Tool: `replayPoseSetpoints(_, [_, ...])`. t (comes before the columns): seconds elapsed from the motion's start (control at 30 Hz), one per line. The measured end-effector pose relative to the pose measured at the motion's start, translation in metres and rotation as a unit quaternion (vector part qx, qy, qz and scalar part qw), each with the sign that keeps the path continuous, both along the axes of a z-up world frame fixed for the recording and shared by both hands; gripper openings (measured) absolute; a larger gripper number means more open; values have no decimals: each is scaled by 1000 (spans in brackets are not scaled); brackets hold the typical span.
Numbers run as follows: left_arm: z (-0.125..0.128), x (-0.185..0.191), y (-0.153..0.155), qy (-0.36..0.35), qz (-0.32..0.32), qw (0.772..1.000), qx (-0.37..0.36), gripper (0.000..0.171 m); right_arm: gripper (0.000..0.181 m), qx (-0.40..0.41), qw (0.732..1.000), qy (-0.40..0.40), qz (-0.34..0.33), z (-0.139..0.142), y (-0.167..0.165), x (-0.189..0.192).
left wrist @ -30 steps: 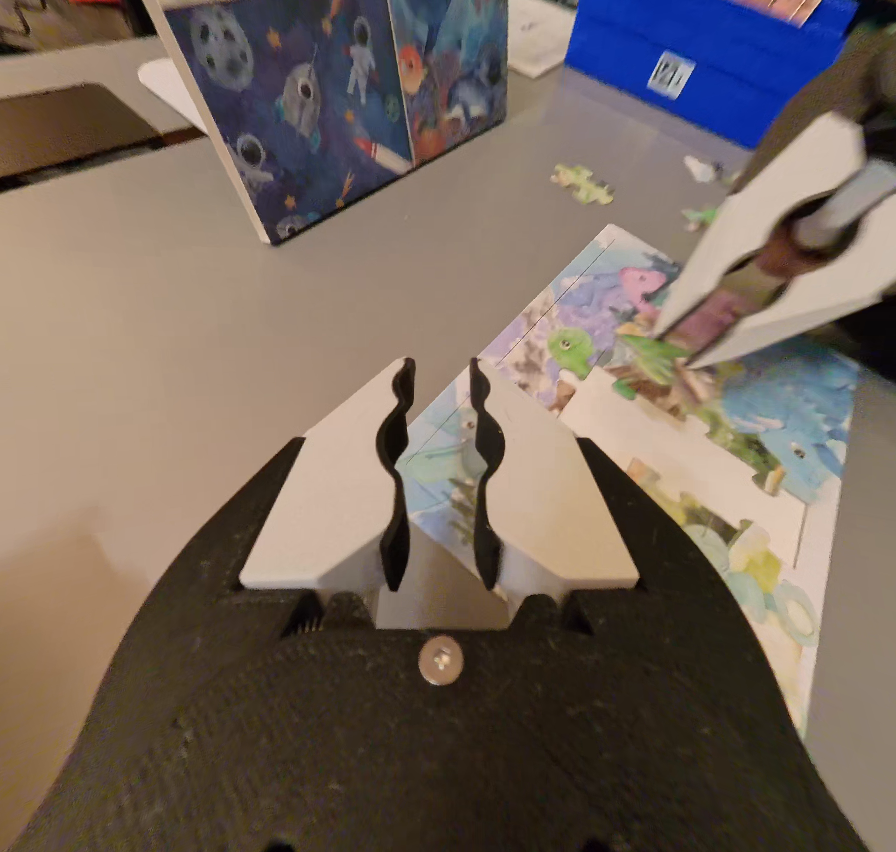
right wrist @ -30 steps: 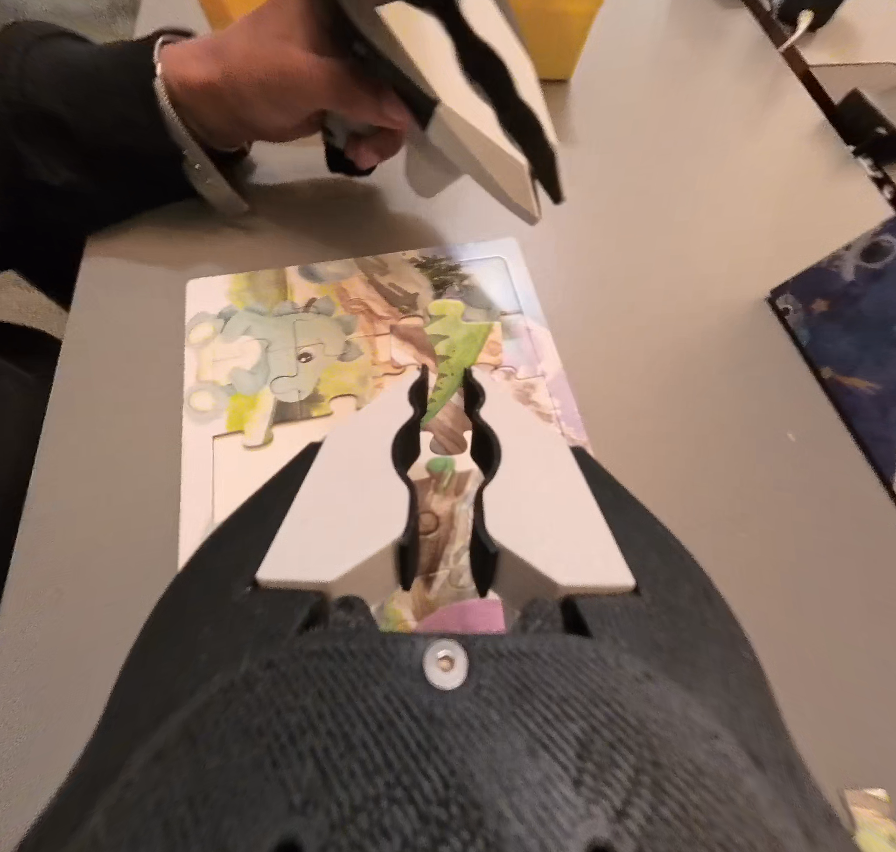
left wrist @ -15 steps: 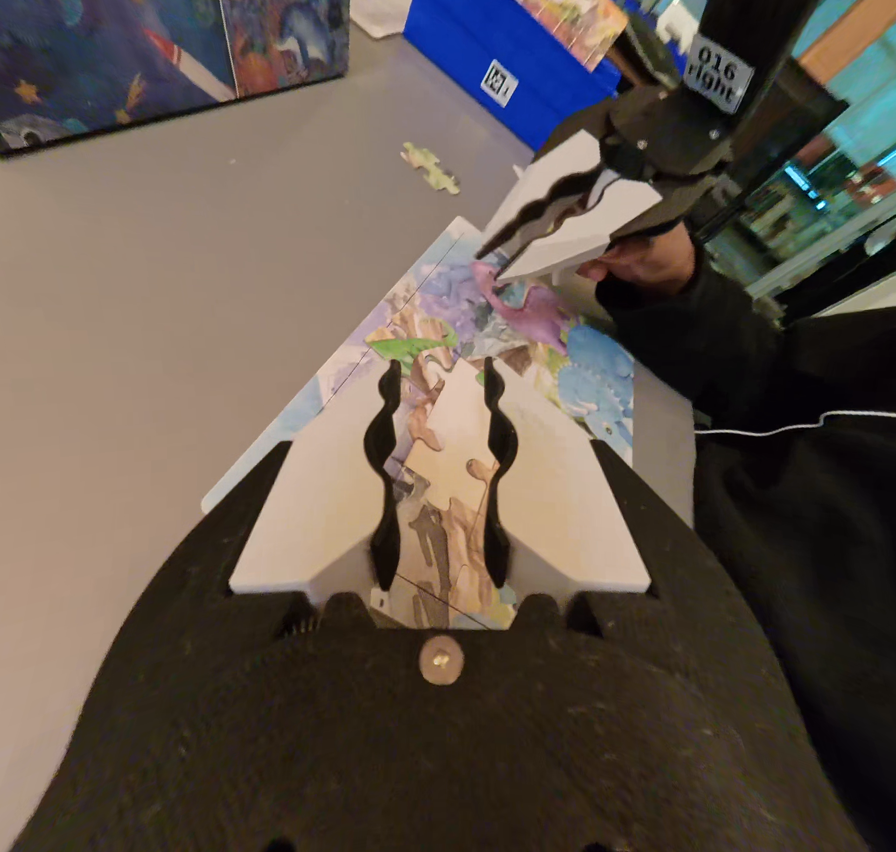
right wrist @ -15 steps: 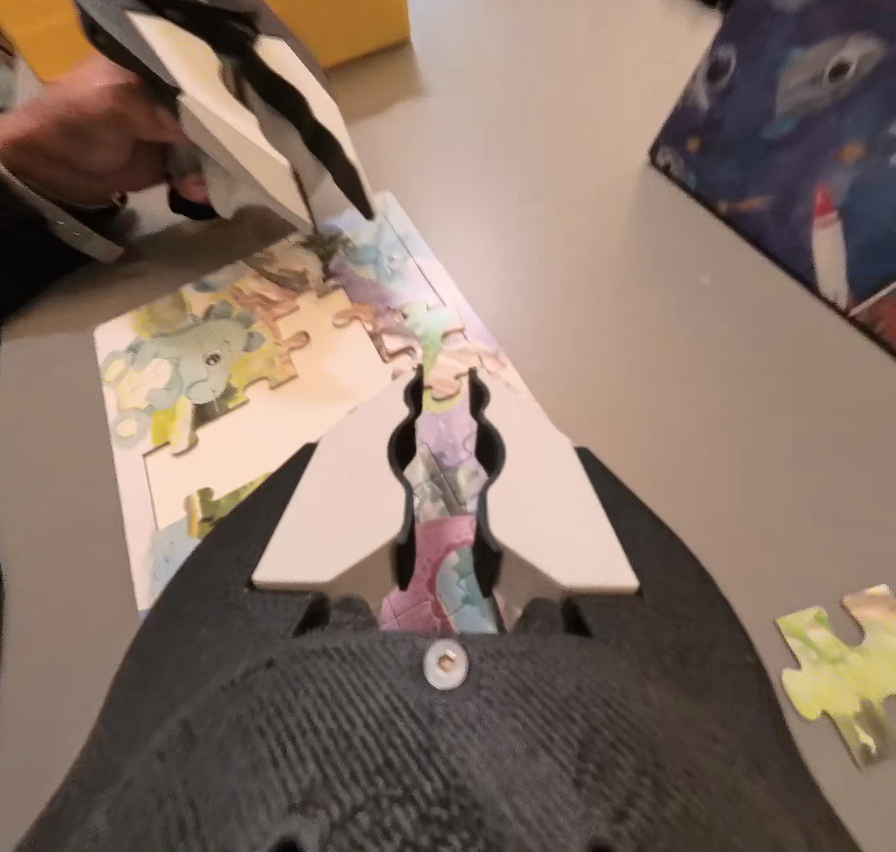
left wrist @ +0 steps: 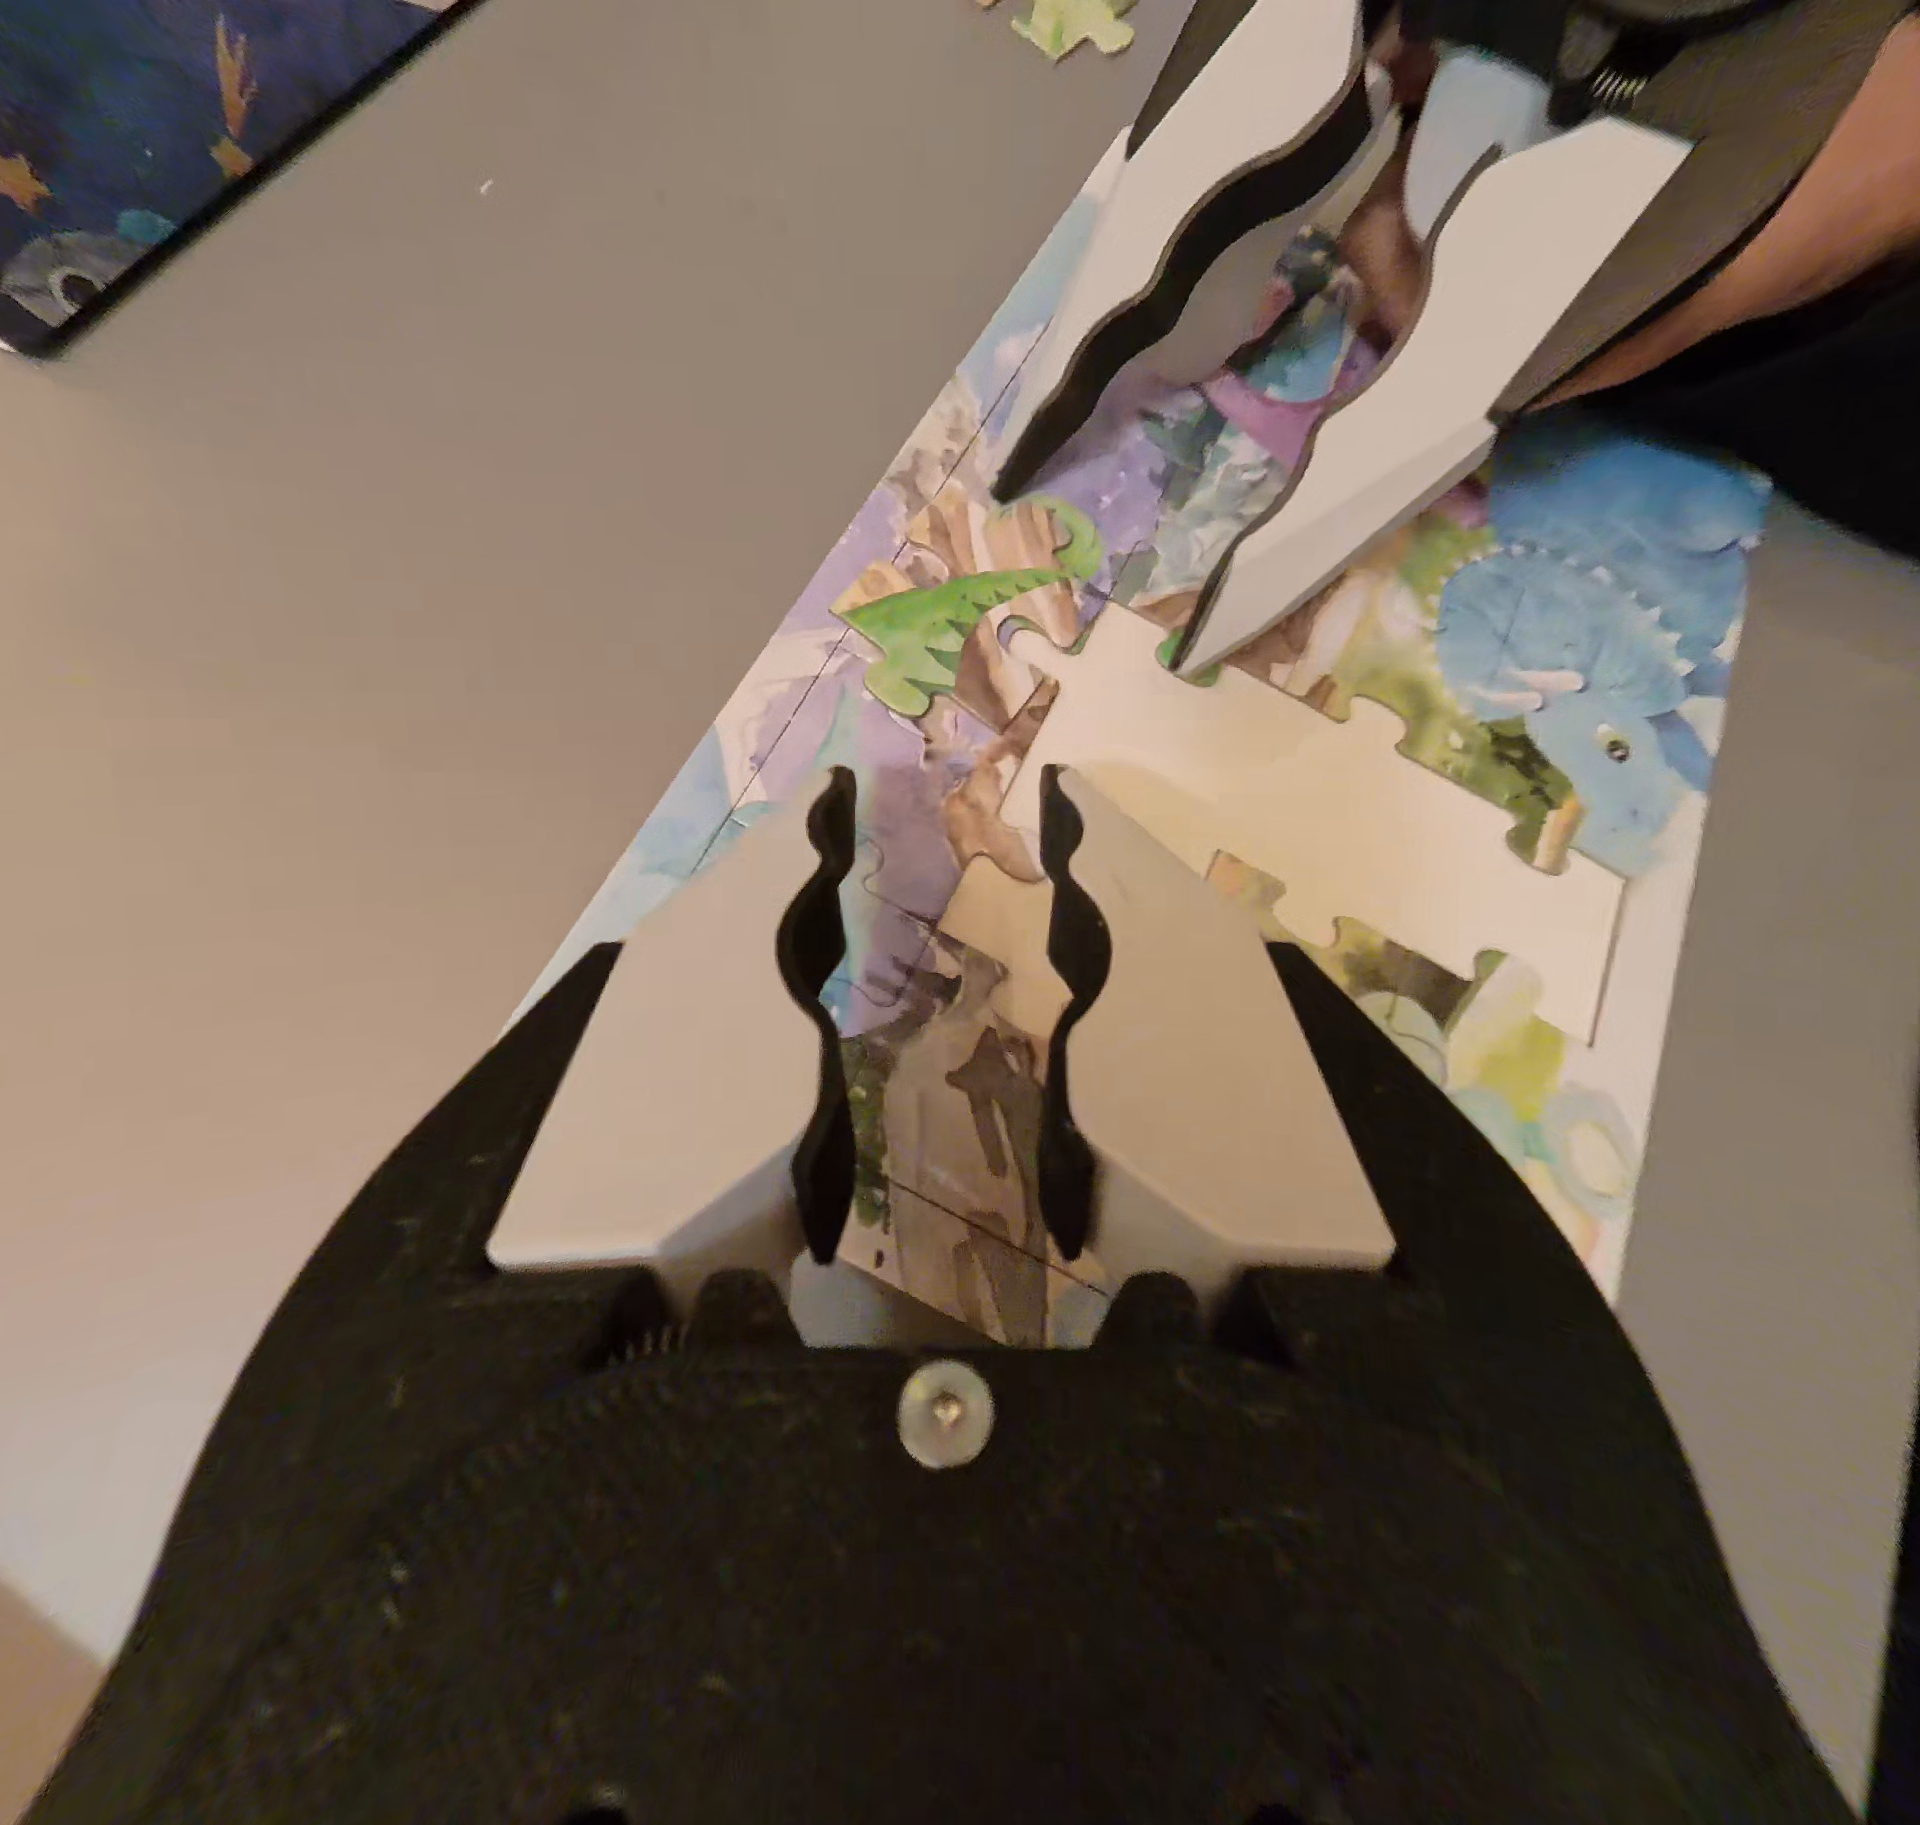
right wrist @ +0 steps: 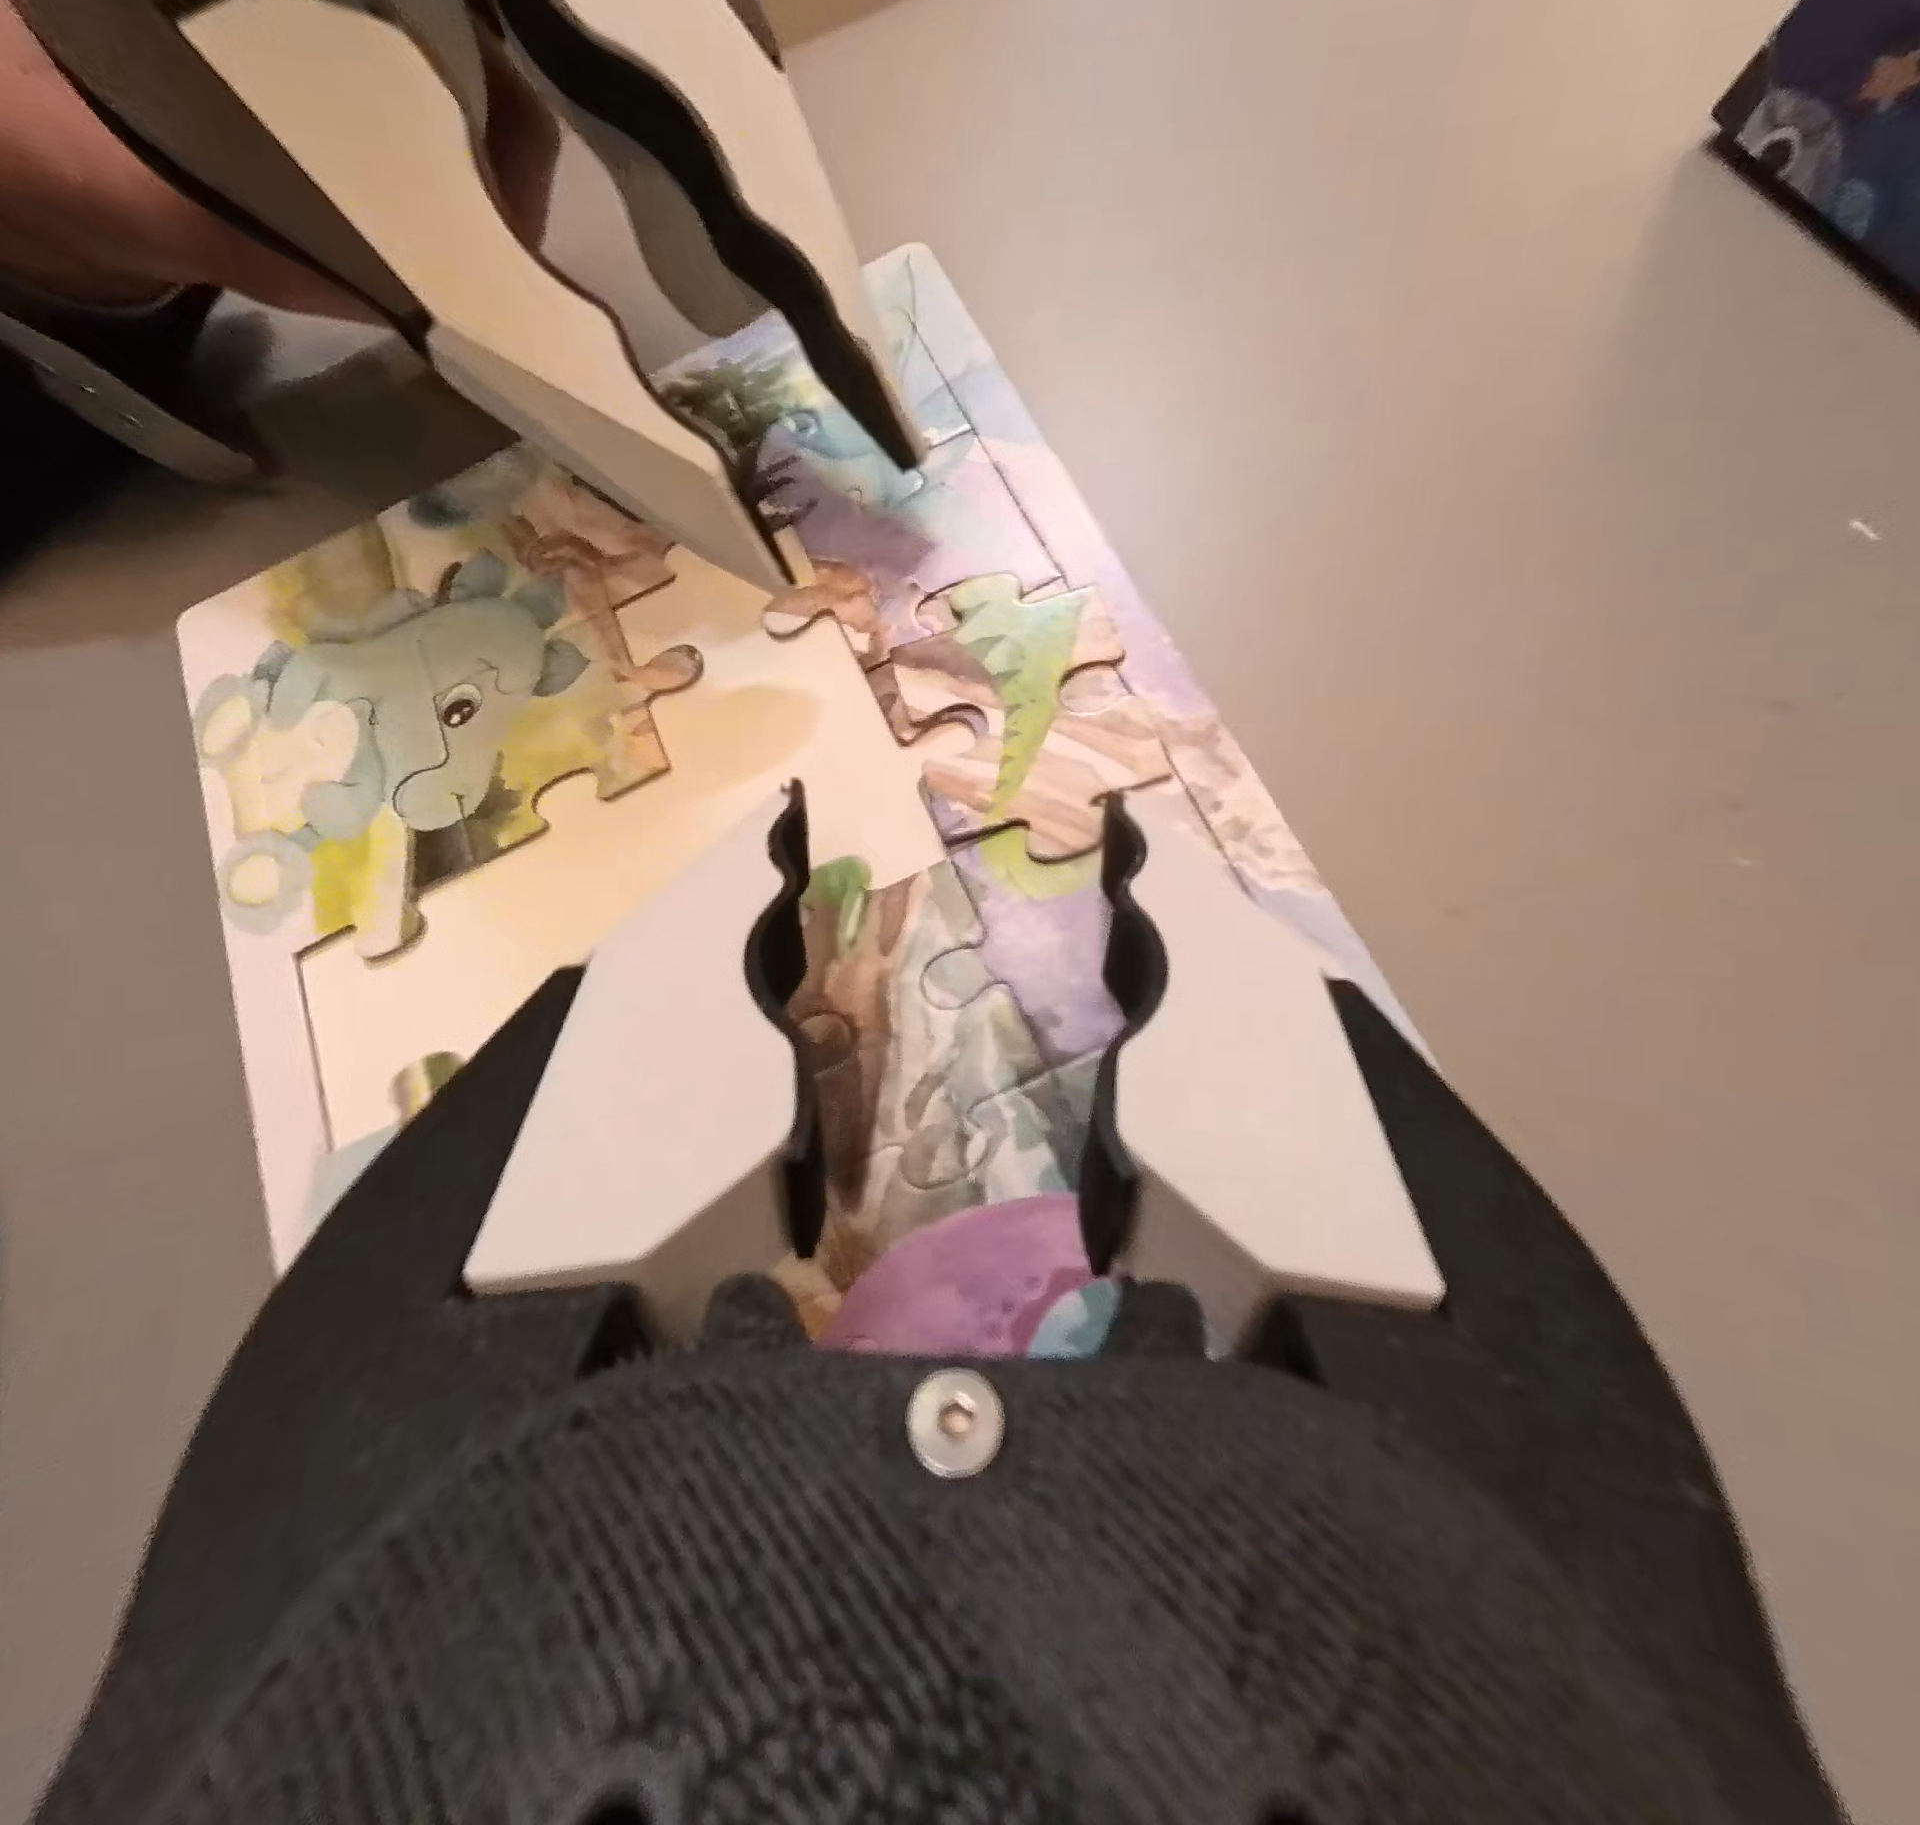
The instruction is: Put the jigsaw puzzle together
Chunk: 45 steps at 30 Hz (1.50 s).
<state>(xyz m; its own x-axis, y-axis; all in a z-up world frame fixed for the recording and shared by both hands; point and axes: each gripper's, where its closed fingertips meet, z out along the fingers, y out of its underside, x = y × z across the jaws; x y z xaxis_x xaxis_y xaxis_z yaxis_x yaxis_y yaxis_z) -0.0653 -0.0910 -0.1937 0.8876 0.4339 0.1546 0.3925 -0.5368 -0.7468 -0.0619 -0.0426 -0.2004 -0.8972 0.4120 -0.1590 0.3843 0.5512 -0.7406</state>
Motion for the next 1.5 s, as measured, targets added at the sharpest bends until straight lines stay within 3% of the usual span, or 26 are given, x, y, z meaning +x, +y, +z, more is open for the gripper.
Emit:
replayPoseSetpoints(0.2, [-13,-2,-2,26,0,998,-52,37,45,-36,994,-65,76,6,-21,37])
replayPoseSetpoints(0.5, [-14,-8,-6,37,18,997,-60,36,49,-40,998,-18,38,13,-14,19])
replayPoseSetpoints(0.83, [-15,-8,-2,46,22,997,-63,35,42,-40,989,-70,122,7,-36,59])
replayPoseSetpoints(1.07, [-14,-8,-2,47,23,997,-62,35,50,-20,998,-9,57,9,-23,28])
replayPoseSetpoints(1.23, [-14,-7,-2,46,23,997,-61,35,58,-8,998,-18,66,-1,-27,33])
replayPoseSetpoints(1.3, [-14,-7,-2,46,23,997,-60,35,52,1,997,-10,73,-2,-29,36])
replayPoseSetpoints(1.47, [-14,-7,-1,45,23,997,-59,35,19,17,997,-2,80,-5,-27,38])
replayPoseSetpoints(1.5, [-14,-7,-1,45,23,997,-59,35,20,11,996,-14,86,-4,-27,41])
